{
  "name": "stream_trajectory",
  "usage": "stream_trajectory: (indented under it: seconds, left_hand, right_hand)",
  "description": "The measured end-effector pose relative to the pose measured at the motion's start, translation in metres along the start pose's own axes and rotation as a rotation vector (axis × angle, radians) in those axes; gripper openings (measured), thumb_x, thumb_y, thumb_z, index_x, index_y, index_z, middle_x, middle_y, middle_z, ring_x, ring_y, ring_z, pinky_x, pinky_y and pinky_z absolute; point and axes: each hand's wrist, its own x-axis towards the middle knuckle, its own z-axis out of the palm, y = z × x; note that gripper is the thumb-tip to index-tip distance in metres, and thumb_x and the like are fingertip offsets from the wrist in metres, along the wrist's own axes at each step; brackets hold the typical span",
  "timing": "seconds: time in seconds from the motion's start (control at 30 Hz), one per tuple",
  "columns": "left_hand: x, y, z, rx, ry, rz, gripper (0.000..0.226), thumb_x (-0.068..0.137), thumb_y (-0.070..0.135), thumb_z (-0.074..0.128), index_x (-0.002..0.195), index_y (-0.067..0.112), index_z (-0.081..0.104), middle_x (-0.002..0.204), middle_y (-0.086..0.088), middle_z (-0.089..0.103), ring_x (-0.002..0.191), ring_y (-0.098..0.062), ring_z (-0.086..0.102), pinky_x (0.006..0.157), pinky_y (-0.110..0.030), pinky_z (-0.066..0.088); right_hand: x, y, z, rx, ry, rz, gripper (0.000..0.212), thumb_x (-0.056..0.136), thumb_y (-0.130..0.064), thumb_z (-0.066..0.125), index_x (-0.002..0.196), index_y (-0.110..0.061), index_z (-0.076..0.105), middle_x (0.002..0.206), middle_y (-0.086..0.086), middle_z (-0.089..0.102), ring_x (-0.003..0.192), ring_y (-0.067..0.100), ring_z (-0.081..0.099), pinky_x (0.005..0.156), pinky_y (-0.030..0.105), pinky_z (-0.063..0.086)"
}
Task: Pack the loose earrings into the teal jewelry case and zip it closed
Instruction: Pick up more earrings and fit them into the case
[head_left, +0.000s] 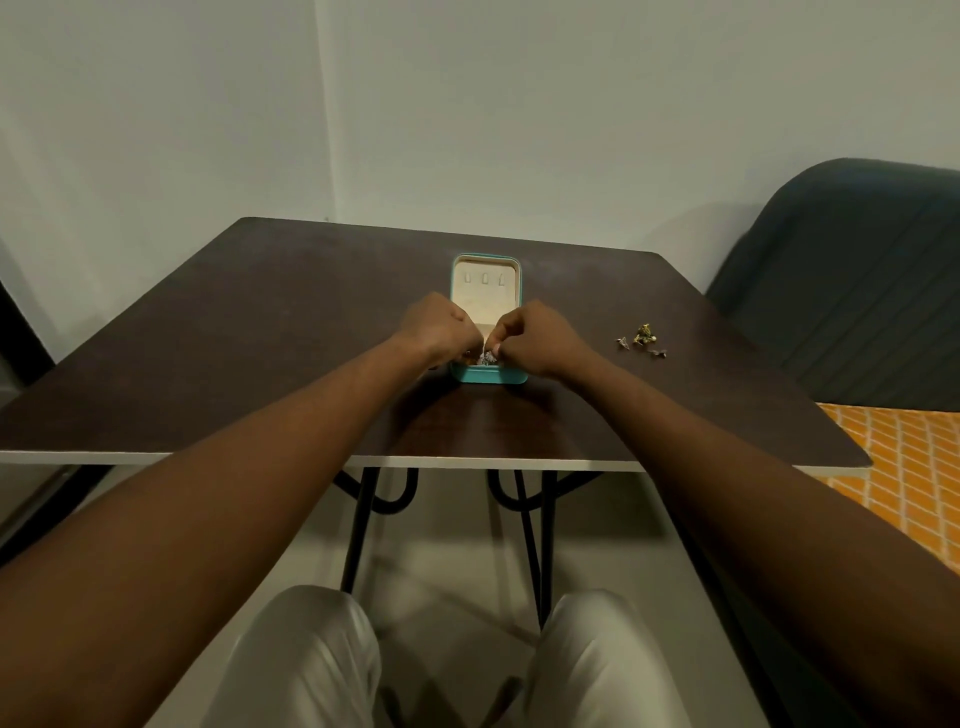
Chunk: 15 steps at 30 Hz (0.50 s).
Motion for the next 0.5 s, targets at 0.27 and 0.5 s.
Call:
stream_trajectory:
  seconds: [0.27,0.5]
  left_hand:
    - [-0.0011,0.0070,0.0013,0.039,-0.008,-0.004,0.019,0.089,0.014,0.069,0.104,0.005,0.076,0.115,-0.006,0.068,0.086,-0.019,0.059,0.063,-0.024,0.051]
    - [-0.0023,0.0083,-0.0003,0.061,-0.003,-0.010,0.018,0.087,0.015,0.073,0.101,0.005,0.076,0.110,-0.007,0.069,0.075,-0.015,0.057,0.054,-0.021,0.045]
  right_hand:
    - [0.0023,-0.0046,-0.0083,0.016,-0.058,0.058,0.012,0.083,-0.018,0.067,0.075,-0.012,0.061,0.086,0.008,0.064,0.077,0.021,0.058,0.055,0.021,0.039]
    - [0.0059,-0.0002,-0.0034,0.021,-0.016,0.097,0.015,0.080,-0.011,0.069,0.084,0.002,0.070,0.081,0.014,0.068,0.076,0.028,0.063,0.061,0.032,0.048]
